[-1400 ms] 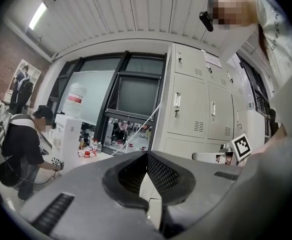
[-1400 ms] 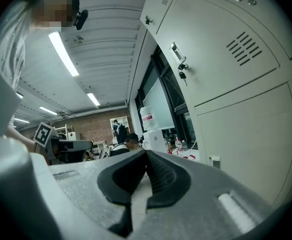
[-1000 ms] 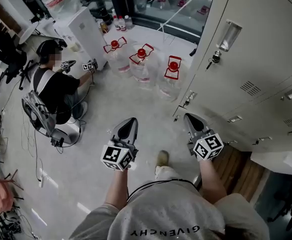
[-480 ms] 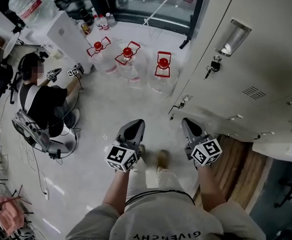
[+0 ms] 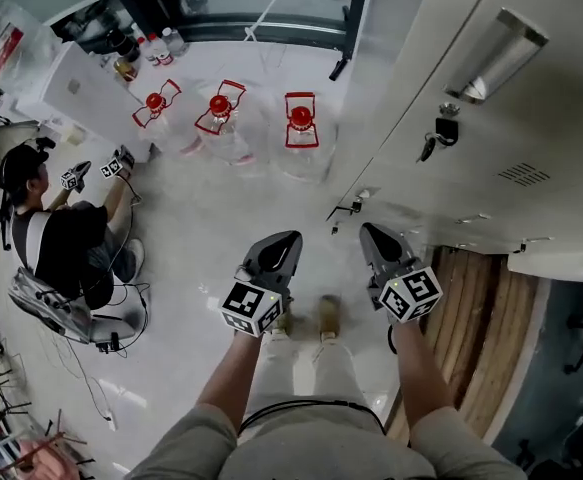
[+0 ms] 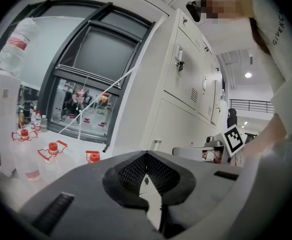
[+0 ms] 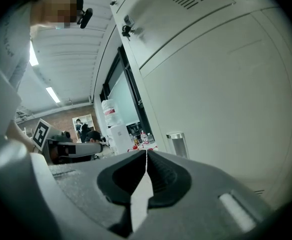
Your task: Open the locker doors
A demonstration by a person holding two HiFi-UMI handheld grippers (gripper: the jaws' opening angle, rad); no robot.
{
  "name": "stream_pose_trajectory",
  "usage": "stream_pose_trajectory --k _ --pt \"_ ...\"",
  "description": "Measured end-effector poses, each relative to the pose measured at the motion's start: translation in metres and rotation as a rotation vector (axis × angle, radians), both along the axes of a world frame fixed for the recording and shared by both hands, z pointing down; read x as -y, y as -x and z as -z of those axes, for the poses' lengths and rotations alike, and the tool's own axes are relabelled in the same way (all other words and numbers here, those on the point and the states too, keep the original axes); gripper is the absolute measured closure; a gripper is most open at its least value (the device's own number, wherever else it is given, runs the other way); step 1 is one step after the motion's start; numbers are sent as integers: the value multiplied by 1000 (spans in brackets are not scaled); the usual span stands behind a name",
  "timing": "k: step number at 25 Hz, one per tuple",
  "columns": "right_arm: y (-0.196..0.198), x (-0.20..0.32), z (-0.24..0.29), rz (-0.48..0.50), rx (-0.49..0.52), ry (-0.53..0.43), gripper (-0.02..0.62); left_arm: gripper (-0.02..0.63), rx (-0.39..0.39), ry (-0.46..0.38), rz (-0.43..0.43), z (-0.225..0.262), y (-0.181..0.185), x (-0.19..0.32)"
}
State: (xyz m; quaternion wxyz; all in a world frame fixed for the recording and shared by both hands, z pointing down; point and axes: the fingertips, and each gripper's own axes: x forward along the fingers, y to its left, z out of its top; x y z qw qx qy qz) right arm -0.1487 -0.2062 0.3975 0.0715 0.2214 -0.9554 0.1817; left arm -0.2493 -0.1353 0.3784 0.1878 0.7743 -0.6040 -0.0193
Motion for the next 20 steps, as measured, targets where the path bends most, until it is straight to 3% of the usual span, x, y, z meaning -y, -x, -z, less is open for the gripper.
stream_pose_trajectory --k 9,20 --pt "17 20 -30 -118 -35 -18 554 607 -35 -24 -123 -24 -8 33" --pt "36 58 -64 -252 -104 -51 410 607 -37 -14 -192 -56 -5 40"
